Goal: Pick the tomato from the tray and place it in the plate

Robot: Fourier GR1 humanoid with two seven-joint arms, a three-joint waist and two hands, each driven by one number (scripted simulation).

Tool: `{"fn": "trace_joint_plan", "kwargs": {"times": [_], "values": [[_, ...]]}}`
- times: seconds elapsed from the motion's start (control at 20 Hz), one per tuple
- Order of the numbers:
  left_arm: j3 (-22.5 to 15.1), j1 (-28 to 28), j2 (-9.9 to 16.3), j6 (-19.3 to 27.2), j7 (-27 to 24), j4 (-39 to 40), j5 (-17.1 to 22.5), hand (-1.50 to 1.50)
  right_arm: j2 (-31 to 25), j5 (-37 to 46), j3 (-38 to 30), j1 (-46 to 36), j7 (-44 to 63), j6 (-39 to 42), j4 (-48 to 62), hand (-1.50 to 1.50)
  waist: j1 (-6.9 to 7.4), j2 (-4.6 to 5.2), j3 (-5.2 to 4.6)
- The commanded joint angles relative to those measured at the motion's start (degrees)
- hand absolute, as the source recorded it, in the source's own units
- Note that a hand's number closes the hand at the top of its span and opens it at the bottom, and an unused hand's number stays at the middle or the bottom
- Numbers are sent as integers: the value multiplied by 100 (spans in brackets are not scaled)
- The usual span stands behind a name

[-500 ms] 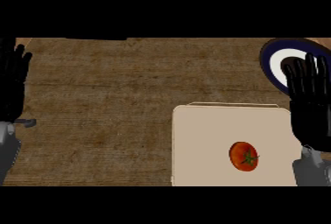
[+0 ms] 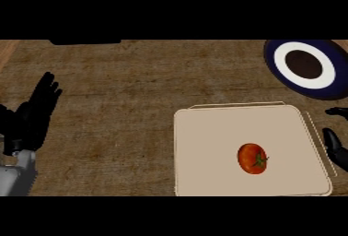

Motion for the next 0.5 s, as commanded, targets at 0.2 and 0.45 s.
{"fn": "trace_joint_plan", "kwargs": {"times": [0.2, 0.45], "values": [[-195, -44, -229, -660, -274, 709, 34, 0, 956, 935, 247, 1097, -2975, 436, 1317, -150, 217, 3, 58], [-297, -142, -524, -636, -493, 1033, -176, 0, 670, 1985, 396, 1437, -3299, -141, 1366, -150, 193, -3, 49]]}}
